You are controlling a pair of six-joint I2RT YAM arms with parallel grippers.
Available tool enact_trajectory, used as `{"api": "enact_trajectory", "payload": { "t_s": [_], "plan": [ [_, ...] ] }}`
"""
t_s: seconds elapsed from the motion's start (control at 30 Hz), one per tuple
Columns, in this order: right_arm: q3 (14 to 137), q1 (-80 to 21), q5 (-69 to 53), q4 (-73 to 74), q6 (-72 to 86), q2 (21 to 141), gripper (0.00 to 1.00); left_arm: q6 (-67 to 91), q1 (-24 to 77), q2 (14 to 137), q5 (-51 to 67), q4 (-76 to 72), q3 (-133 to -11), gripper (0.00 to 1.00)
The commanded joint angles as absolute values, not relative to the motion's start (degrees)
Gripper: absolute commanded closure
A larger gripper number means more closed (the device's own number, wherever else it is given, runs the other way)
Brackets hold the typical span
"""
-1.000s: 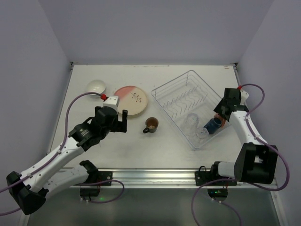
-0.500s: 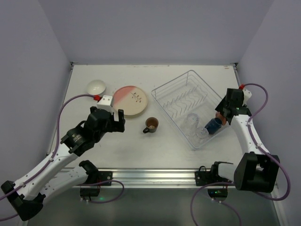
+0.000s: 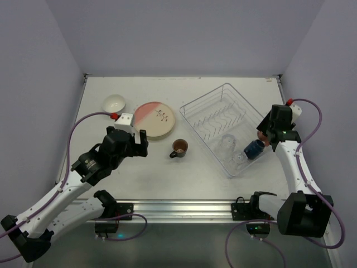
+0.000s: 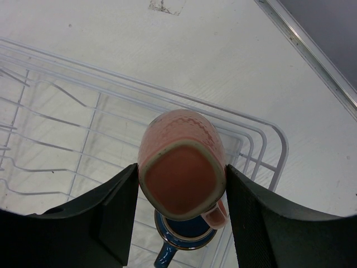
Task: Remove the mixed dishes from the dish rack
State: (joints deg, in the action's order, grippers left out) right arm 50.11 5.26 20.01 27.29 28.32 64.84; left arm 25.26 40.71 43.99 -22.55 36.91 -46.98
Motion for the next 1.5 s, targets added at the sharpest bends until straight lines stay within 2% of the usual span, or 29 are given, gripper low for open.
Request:
{"api": "enact_trajectory", "payload": {
  "t_s": [0.0,0.67,0.8,0.9,1.0,1.03,1.13,1.27,1.47],
  "plan": [
    [53.1,5.0,21.0,25.1,27.3,62.7,1.00,24.1,41.1,43.2,-22.9,34.0,-46.5,0.00],
    [55.5,5.0,16.5,26.2,26.1,57.7,1.00,24.1,41.1,42.5,-22.9,33.9,-46.4,0.00],
    [55.2,5.0,9.8,25.8,26.3,54.2,1.00,24.1,41.0,42.5,-22.9,33.9,-46.8,0.00],
    [54.0,5.0,-5.3,23.2,26.7,51.1,1.00,24.4,41.1,41.9,-22.7,33.8,-47.6,0.00],
    [53.3,5.0,-13.5,22.4,27.9,49.0,1.00,26.3,41.1,41.3,-17.9,32.2,-48.6,0.00],
    [52.7,5.0,-18.9,21.3,28.6,48.3,1.00,27.0,41.1,41.0,-13.2,31.1,-48.7,0.00],
    [48.8,5.0,-31.7,15.2,33.4,45.6,1.00,29.5,41.1,40.6,-2.2,23.4,-48.2,0.00],
    [43.9,4.7,-44.1,7.0,42.9,43.9,1.00,33.9,41.0,42.0,11.1,6.0,-46.0,0.00],
    [37.5,1.1,-51.2,-9.8,56.2,41.8,1.00,45.8,41.3,49.5,23.4,-21.8,-40.4,0.00]
  ]
}}
